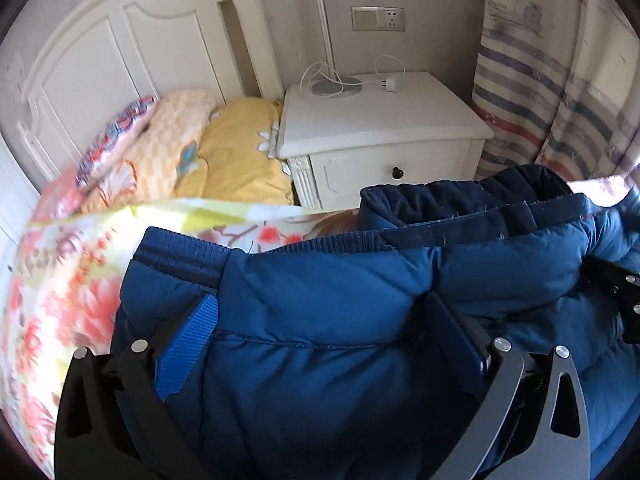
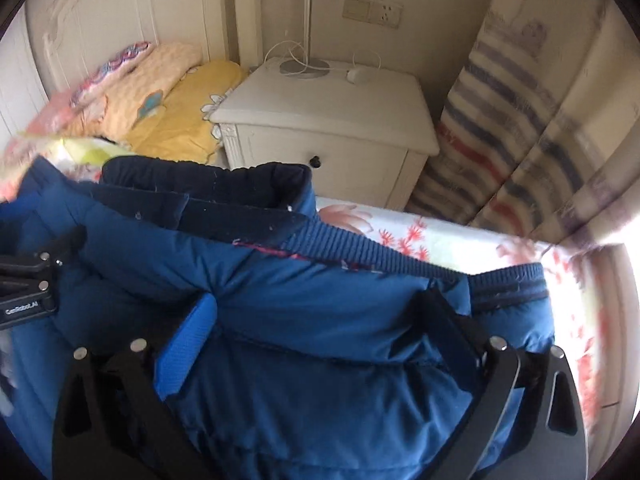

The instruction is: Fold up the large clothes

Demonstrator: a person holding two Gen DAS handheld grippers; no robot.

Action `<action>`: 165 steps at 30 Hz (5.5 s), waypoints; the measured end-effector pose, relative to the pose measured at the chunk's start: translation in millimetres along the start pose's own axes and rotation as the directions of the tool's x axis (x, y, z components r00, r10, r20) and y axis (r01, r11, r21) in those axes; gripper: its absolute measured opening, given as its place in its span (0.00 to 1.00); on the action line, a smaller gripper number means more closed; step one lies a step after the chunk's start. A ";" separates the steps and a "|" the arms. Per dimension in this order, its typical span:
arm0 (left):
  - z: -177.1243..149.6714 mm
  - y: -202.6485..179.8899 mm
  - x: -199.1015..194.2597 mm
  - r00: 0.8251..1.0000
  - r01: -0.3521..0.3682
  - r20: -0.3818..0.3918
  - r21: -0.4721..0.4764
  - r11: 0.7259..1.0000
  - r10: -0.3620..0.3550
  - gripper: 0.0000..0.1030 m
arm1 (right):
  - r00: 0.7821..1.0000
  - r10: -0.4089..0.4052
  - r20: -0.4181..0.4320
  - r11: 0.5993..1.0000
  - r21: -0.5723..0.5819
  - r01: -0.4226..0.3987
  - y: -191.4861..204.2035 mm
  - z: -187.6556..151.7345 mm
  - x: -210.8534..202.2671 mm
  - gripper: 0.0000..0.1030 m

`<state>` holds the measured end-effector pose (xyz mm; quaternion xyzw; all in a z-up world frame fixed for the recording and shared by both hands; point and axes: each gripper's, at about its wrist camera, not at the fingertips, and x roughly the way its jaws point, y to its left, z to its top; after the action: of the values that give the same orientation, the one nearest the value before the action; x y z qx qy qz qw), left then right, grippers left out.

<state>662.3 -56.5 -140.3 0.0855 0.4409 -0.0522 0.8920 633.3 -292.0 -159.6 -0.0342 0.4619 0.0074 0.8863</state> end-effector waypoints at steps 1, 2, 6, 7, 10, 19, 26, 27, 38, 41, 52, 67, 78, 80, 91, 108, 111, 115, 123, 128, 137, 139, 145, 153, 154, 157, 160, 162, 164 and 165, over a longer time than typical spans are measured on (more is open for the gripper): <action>0.3 2.0 -1.6 1.000 0.002 0.003 -0.006 1.000 -0.002 0.96 | 1.000 0.016 0.000 1.000 0.013 -0.016 -3.1 -0.7 -1.7 0.97; -0.2 3.7 -5.9 1.000 -0.004 0.012 -0.011 1.000 0.004 0.96 | 1.000 0.031 0.007 0.999 0.025 -0.031 -6.4 -1.5 -6.0 0.95; -8.7 19.5 -37.4 0.997 0.006 0.071 -0.001 1.000 -0.006 0.96 | 0.993 0.082 0.081 0.991 0.098 -0.090 -31.8 -10.8 -44.0 0.95; -12.1 25.3 -42.2 0.997 -0.007 0.078 0.000 1.000 0.007 0.96 | 0.991 0.098 0.090 0.989 0.103 -0.108 -35.9 -15.0 -51.0 0.95; -24.2 47.0 -35.7 0.997 -0.065 0.048 -0.022 0.998 0.066 0.96 | 0.994 0.085 0.066 0.995 0.051 -0.089 -35.7 -33.1 -56.3 0.96; -40.0 70.0 -53.0 0.999 0.006 0.039 -0.147 0.989 0.000 0.96 | 0.995 0.088 0.050 0.993 0.076 -0.091 -33.9 -52.9 -60.2 0.96; -71.9 -5.0 -100.5 0.990 0.085 0.111 0.066 0.994 -0.092 0.96 | 0.980 0.166 0.110 0.986 -0.041 -0.163 8.1 -87.3 -103.5 0.97; -78.3 -16.6 -93.5 0.993 0.068 0.088 0.088 0.994 -0.076 0.96 | 0.987 0.142 0.081 0.988 -0.068 -0.137 16.5 -93.0 -93.8 0.97; -115.7 -23.4 -122.3 0.992 0.085 0.087 0.039 0.996 -0.088 0.96 | 0.983 0.122 0.136 0.992 -0.038 -0.118 25.5 -124.3 -125.8 0.98; -142.1 -38.7 -136.1 0.993 0.049 0.107 0.093 0.994 -0.059 0.96 | 0.978 0.149 0.149 0.989 -0.049 -0.143 31.1 -143.6 -131.7 0.98; -157.8 -38.4 -122.2 0.995 0.030 0.088 0.066 0.997 -0.036 0.96 | 0.983 0.067 0.170 0.995 -0.079 -0.054 46.0 -166.3 -138.3 0.98; -159.1 -38.3 -117.7 0.996 0.026 0.083 0.054 0.998 -0.031 0.96 | 0.980 0.040 0.196 0.995 -0.100 -0.020 40.6 -198.6 -127.3 0.98; -171.3 -39.0 -132.4 0.994 0.011 0.111 0.048 0.999 -0.016 0.96 | 0.978 0.052 0.202 0.999 -0.015 -0.050 10.4 -224.6 -141.5 0.98; -171.1 -38.1 -130.9 0.994 0.011 0.108 0.052 0.999 -0.016 0.96 | 0.977 0.069 0.199 0.997 0.008 -0.072 4.6 -227.0 -142.7 0.98; -166.8 -40.8 -123.0 0.996 0.006 0.086 0.063 0.998 -0.012 0.96 | 0.906 0.332 0.262 0.808 0.416 -0.417 -59.2 -298.1 -167.8 0.98; -160.8 -44.4 -118.1 0.998 0.026 0.060 0.114 0.993 -0.033 0.96 | 0.802 0.272 0.532 0.531 0.612 -0.586 -76.2 -231.9 -95.1 0.46; -157.1 -52.4 -132.1 0.998 0.004 0.060 0.126 0.992 -0.012 0.94 | 0.750 0.298 0.591 0.503 0.570 -0.649 -84.1 -246.7 -105.4 0.35; -140.9 -65.7 -165.5 0.989 0.018 0.145 0.135 0.991 -0.038 0.95 | 0.714 0.303 0.632 0.623 0.436 -0.650 -74.6 -267.4 -155.0 0.34; -78.7 -124.7 -142.3 0.994 0.071 0.074 0.175 0.982 -0.085 0.95 | 0.731 0.244 0.638 0.693 0.413 -0.591 -105.3 -336.8 -223.4 0.34; -103.3 -170.6 -112.8 0.994 0.090 0.032 0.255 0.963 -0.101 0.95 | 0.755 0.200 0.625 0.712 0.437 -0.550 -119.0 -354.1 -241.4 0.34; -213.1 -130.0 -199.7 0.953 0.244 0.095 0.321 0.915 -0.287 0.90 | 0.790 0.064 0.610 0.885 0.332 -0.328 -64.8 -313.2 -283.7 0.34; -244.4 -111.6 -205.8 0.949 0.252 0.093 0.348 0.903 -0.300 0.90 | 0.800 0.039 0.599 0.957 0.209 -0.203 -18.3 -282.2 -299.2 0.35; -241.6 45.8 -237.5 0.909 0.366 0.220 -0.014 0.931 -0.354 0.91 | 0.809 -0.028 0.587 0.917 -0.307 0.255 160.7 -240.9 -300.4 0.37; -228.3 179.2 -262.2 0.928 0.282 0.328 -0.309 0.909 -0.176 0.91 | 0.818 -0.222 0.531 0.324 -0.751 0.576 317.9 -314.9 -163.3 0.55; -224.0 175.7 -265.9 0.926 0.285 0.330 -0.292 0.913 -0.184 0.91 | 0.829 -0.220 0.515 0.348 -0.752 0.560 315.0 -312.1 -168.5 0.55; -193.4 152.0 -273.2 0.904 0.335 0.347 -0.212 0.918 -0.250 0.91 | 0.811 -0.179 0.556 0.332 -0.742 0.582 305.5 -323.0 -175.2 0.54; -147.4 100.5 -279.4 0.866 0.405 0.348 -0.068 0.912 -0.359 0.93 | 0.756 -0.130 0.641 0.252 -0.716 0.651 301.6 -350.1 -179.6 0.53; -111.4 55.3 -275.9 0.847 0.439 0.313 0.044 0.897 -0.429 0.95 | 0.739 -0.108 0.665 0.227 -0.707 0.670 297.7 -359.9 -180.1 0.53; -82.8 14.4 -265.3 0.846 0.438 0.275 0.133 0.889 -0.458 0.96 | 0.740 -0.099 0.665 0.234 -0.707 0.667 294.5 -362.4 -183.2 0.53; -69.1 -8.8 -253.2 0.871 0.375 0.263 0.188 0.908 -0.414 0.96 | 0.741 -0.098 0.664 0.241 -0.707 0.665 293.3 -363.1 -185.3 0.53</action>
<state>453.7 -47.0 18.9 0.0434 0.3055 -0.2745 0.9107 216.9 -20.5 -230.9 -0.6384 0.1076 0.0463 0.7607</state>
